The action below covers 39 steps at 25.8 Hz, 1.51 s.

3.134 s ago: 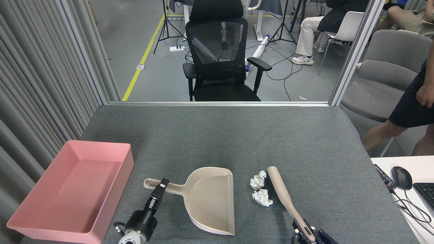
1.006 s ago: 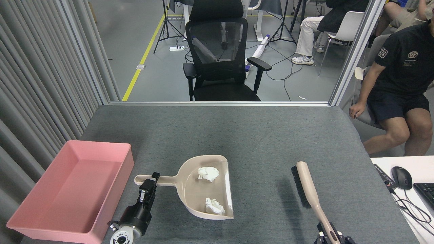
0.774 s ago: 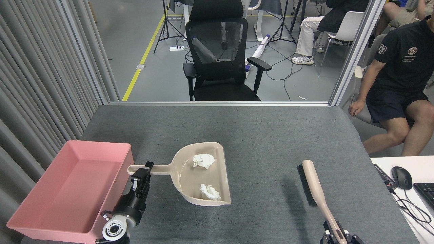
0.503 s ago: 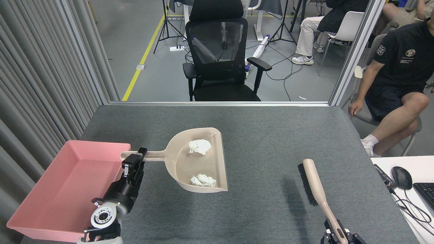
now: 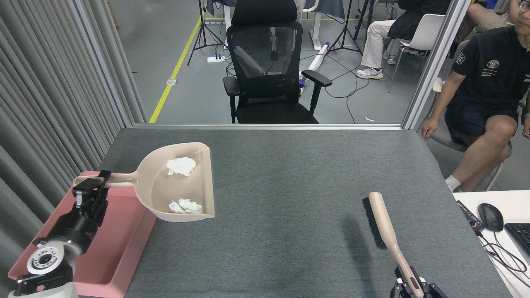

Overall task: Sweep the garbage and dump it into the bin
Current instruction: 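Tip the dustpan over the pink bin with the left gripper to dump paper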

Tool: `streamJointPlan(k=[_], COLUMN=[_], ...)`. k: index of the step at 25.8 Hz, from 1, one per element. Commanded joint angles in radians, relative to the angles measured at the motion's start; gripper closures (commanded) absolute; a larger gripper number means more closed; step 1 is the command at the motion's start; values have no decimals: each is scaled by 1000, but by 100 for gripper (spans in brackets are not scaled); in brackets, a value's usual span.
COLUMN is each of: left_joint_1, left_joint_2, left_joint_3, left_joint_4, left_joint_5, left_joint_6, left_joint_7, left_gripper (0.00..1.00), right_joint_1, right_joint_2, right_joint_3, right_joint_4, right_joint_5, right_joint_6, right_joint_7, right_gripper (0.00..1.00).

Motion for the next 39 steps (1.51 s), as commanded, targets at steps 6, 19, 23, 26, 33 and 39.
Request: streamJointPlan(k=[6,19,23,26,33,39], left_joint_1=[-2,-8,-4,-4,-11,-41], left_joint_2=[151,388,400,426,427,426], left_joint_3=[121,159,158,152,155,156], left_joint_4=[152,443,471,508,518,508], left_joint_5=[93,148,136,122,-34,-134], left_joint_6=[-15,-228,-285,-334,-432,-472], left_joint_7=[-46,-80,-80,-78,-72,-49], left_gripper=[83,84,84,83,83,83], right_joint_1=[-16,-37,-40,-40,-39,-39], right_joint_2=[2,2,3,5,3,2], right_joint_3=[7,32,37,37,37,37], right_joint_4=[0,0,2,2,2,0], right_joint_5=[2,8,10,10,10,10], right_joint_6=[-2,-8,-6,-6,-6,-6], right_joint_7=[3,4,4,4,3,3], right_gripper=[96,94,94,94,94,94])
